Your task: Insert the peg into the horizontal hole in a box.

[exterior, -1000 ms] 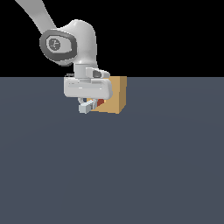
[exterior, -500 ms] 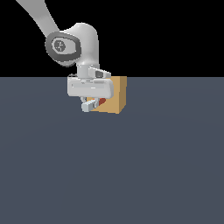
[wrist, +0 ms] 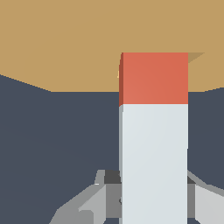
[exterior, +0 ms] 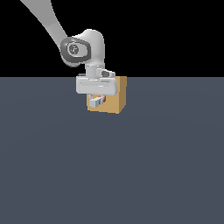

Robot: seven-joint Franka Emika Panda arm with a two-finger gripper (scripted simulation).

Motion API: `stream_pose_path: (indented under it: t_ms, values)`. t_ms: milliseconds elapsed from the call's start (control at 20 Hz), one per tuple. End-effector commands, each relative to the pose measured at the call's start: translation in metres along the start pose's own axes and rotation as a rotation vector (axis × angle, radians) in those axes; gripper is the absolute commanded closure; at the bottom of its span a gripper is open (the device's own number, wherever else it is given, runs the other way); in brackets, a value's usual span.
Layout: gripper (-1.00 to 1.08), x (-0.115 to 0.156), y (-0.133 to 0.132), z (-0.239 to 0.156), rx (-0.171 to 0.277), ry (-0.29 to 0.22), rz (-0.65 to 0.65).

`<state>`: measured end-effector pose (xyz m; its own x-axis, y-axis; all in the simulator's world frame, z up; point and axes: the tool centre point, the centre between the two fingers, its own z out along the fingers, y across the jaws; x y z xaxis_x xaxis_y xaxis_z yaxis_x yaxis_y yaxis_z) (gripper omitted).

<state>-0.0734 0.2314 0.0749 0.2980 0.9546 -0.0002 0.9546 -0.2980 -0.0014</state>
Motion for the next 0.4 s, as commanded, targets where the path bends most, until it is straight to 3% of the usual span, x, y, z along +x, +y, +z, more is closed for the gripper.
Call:
stream_pose_path:
  t_ms: [0,350]
  values:
    - [1.08,0.012,0.001,-0.001,-0.002,0.001,0.001]
    - [1.08,0.023,0.003,-0.001,-0.002,0.002,0.001]
